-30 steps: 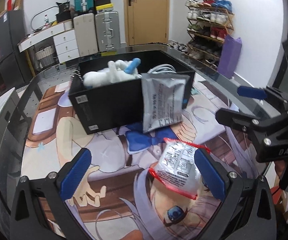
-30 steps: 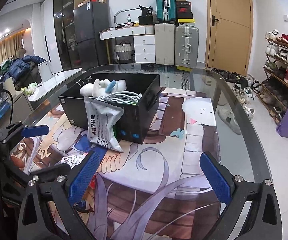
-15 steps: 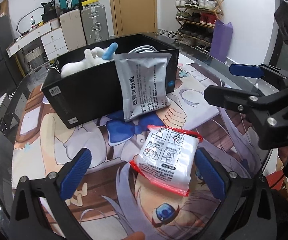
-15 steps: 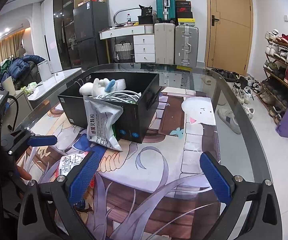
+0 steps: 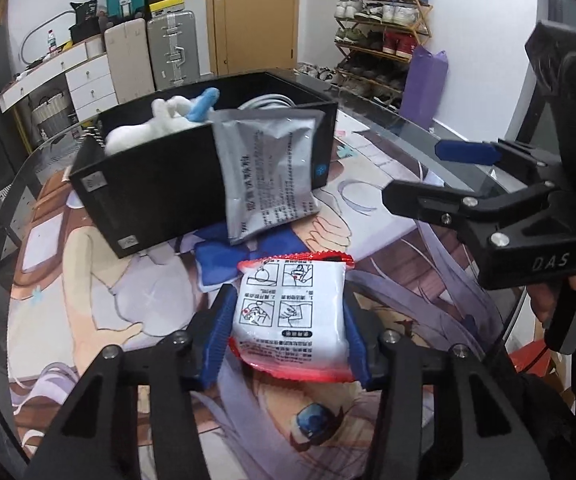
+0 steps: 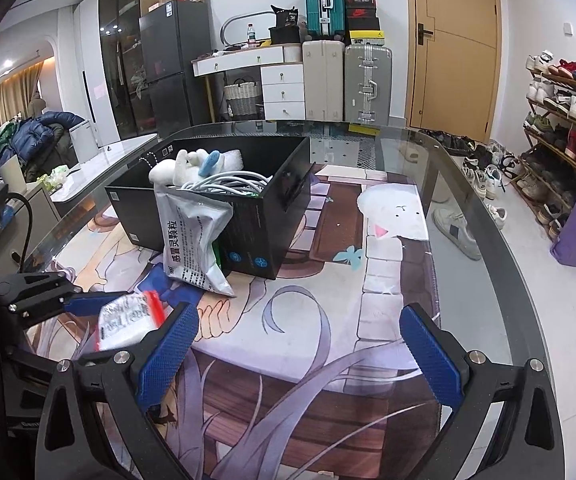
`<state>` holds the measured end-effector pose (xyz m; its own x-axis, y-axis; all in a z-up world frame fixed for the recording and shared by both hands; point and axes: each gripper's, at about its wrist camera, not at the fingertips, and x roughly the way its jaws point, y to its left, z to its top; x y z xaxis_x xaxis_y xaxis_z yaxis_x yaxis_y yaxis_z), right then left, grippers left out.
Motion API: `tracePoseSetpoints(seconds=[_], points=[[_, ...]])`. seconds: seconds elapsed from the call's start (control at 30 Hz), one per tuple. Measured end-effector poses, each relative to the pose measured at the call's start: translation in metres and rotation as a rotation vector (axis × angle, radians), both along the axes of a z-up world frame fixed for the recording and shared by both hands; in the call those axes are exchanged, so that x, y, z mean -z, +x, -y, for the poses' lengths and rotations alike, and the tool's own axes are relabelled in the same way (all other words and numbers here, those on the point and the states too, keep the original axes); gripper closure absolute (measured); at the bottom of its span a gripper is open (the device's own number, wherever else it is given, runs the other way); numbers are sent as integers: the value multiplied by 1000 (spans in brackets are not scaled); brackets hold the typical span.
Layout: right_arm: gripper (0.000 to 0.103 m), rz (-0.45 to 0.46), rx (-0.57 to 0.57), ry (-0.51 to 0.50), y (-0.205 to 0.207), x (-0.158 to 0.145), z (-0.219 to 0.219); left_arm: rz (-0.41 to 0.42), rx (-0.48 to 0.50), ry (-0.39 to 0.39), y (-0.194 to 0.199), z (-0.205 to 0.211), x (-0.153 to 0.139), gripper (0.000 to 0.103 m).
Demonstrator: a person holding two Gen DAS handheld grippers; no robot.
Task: Organize soft objects
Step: 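Move the left gripper to the red-edged white packet and grasp it, then grasp the silver packet with the right gripper while the left holds the white packet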
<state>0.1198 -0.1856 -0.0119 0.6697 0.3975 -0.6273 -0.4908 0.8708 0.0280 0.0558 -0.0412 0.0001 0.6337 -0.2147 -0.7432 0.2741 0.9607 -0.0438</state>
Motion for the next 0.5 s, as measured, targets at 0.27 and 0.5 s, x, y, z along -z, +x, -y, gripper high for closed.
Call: tracePoseSetpoints(seconds=[0.27,0.5], points=[[1,-21,4,20,6,6,-7,38,-102,-39,3,-33,-12,54],[1,-52,1,25,11,14,-25,59,-155,-56,4,-56,-11,54]])
